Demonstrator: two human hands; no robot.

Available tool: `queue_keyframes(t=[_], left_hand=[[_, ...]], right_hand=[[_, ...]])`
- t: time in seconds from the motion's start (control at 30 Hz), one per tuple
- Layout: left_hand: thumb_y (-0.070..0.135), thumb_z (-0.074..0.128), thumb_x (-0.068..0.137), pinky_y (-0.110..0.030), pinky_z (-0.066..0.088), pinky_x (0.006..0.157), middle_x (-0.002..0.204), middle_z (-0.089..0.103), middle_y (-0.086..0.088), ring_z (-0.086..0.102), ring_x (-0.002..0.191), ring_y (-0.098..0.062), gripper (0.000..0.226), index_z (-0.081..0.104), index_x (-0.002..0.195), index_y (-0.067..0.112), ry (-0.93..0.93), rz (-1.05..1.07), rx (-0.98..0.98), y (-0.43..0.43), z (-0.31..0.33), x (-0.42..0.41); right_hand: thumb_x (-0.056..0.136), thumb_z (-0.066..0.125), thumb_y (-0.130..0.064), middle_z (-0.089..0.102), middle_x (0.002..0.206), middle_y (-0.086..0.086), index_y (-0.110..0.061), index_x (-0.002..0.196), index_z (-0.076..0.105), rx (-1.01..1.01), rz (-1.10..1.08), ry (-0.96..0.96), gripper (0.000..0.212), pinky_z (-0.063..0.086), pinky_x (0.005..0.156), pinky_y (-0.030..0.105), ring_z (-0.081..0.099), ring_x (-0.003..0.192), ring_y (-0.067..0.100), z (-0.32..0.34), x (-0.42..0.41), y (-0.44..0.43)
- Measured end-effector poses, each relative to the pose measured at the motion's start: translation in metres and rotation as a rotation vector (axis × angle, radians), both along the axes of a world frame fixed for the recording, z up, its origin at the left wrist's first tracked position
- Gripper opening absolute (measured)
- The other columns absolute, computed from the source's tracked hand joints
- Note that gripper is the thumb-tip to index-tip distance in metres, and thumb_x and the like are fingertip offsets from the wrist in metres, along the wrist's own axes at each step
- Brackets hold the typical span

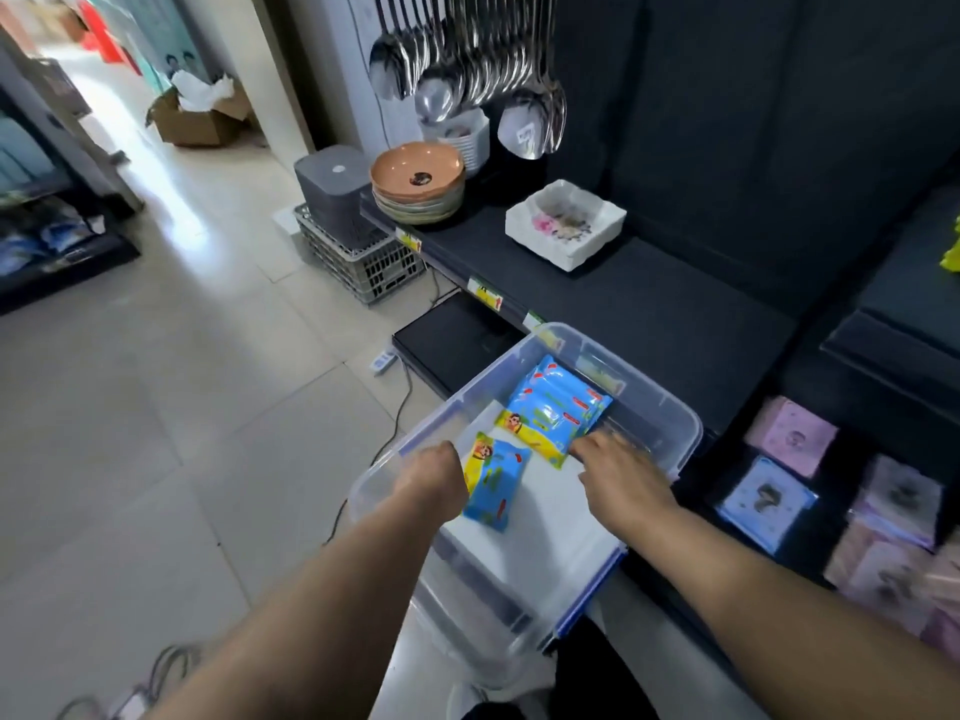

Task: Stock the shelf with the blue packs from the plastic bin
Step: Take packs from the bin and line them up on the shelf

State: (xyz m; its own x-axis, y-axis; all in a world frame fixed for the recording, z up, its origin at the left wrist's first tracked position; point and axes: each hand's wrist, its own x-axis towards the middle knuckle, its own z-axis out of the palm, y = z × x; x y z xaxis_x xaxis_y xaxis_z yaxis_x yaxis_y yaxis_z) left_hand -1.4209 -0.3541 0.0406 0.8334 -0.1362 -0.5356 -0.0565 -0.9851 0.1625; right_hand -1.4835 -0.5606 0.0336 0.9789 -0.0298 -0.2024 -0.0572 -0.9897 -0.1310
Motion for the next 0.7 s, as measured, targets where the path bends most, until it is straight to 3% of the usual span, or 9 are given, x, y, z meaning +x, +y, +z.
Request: queue_keyframes(t=[0.17, 0.3, 0.5, 0.7], left_hand=[[0.013, 0.054, 0.088, -0.036, 0.045, 0.092, 0.130, 0.054, -0.006, 0.052, 0.119, -0.028, 0.040, 0.047, 0.128, 0.016, 0.006, -0.066, 0.056, -0.014, -0.029, 0.009], [0.015, 0.052, 0.087, -0.039, 0.047, 0.093, 0.127, 0.054, -0.010, 0.054, 0.117, -0.030, 0.041, 0.045, 0.127, 0.016, 0.076, 0.021, 0.045, -0.030, -0.056, 0.022], [0.015, 0.057, 0.086, -0.042, 0.047, 0.094, 0.135, 0.037, -0.008, 0.047, 0.115, -0.032, 0.056, 0.037, 0.138, 0.026, 0.146, 0.099, 0.030, -0.044, -0.098, 0.014], [0.019, 0.047, 0.091, -0.034, 0.041, 0.076, 0.116, 0.058, -0.014, 0.057, 0.105, -0.034, 0.039, 0.035, 0.127, 0.010, 0.263, 0.225, 0.006, -0.045, -0.111, 0.002]], right_hand=[[0.093, 0.049, -0.012, 0.046, 0.128, -0.002, -0.023, 0.126, 0.045, 0.029, 0.039, 0.073, 0.035, 0.039, 0.096, 0.033, 0.041, 0.123, 0.021, -0.018, 0.036, -0.014], [0.092, 0.051, -0.013, 0.045, 0.130, 0.000, -0.024, 0.129, 0.043, 0.016, 0.077, 0.118, 0.040, 0.040, 0.097, 0.034, 0.042, 0.125, 0.022, -0.034, 0.073, -0.032], [0.089, 0.053, -0.009, 0.041, 0.128, 0.004, -0.020, 0.131, 0.041, 0.041, 0.131, 0.189, 0.045, 0.041, 0.093, 0.036, 0.042, 0.121, 0.025, -0.070, 0.108, -0.045], [0.090, 0.058, -0.019, 0.039, 0.133, 0.005, -0.018, 0.136, 0.033, 0.025, 0.138, 0.150, 0.052, 0.038, 0.098, 0.038, 0.041, 0.123, 0.026, -0.094, 0.127, -0.032]])
